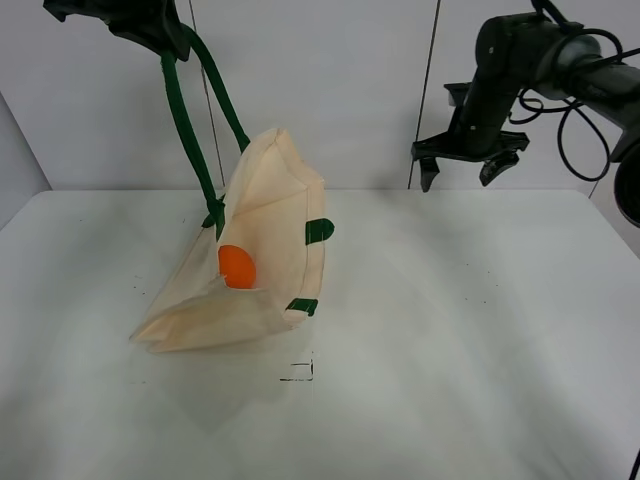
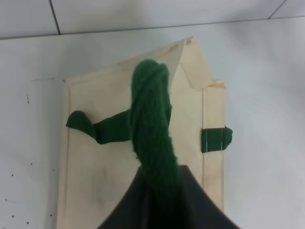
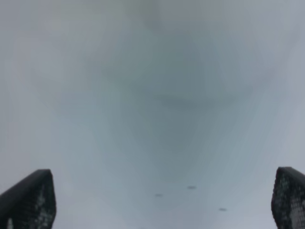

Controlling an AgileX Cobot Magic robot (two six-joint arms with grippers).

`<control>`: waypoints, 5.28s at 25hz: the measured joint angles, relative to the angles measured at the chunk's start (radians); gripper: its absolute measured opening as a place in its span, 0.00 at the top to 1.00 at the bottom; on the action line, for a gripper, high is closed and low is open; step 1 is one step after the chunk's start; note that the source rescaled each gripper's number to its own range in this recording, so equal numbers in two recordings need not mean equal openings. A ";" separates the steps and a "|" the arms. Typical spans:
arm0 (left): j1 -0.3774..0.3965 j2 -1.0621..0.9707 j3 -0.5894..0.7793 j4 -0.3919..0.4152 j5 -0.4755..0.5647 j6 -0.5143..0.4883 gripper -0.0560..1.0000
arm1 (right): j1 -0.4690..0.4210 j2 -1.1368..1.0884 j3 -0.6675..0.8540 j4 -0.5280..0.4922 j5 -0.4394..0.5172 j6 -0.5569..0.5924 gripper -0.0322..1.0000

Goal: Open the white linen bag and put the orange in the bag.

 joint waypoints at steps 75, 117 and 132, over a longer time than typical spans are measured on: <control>0.000 0.000 0.061 -0.015 0.000 0.014 0.95 | -0.162 -2.320 1.716 0.050 -0.190 -0.042 0.00; 0.127 0.315 0.110 0.023 -0.003 0.048 0.00 | -0.162 -2.320 1.716 0.050 -0.190 -0.042 0.00; 0.298 0.294 0.149 0.024 -0.003 0.077 0.00 | -0.162 -2.320 1.716 0.050 -0.190 -0.042 0.00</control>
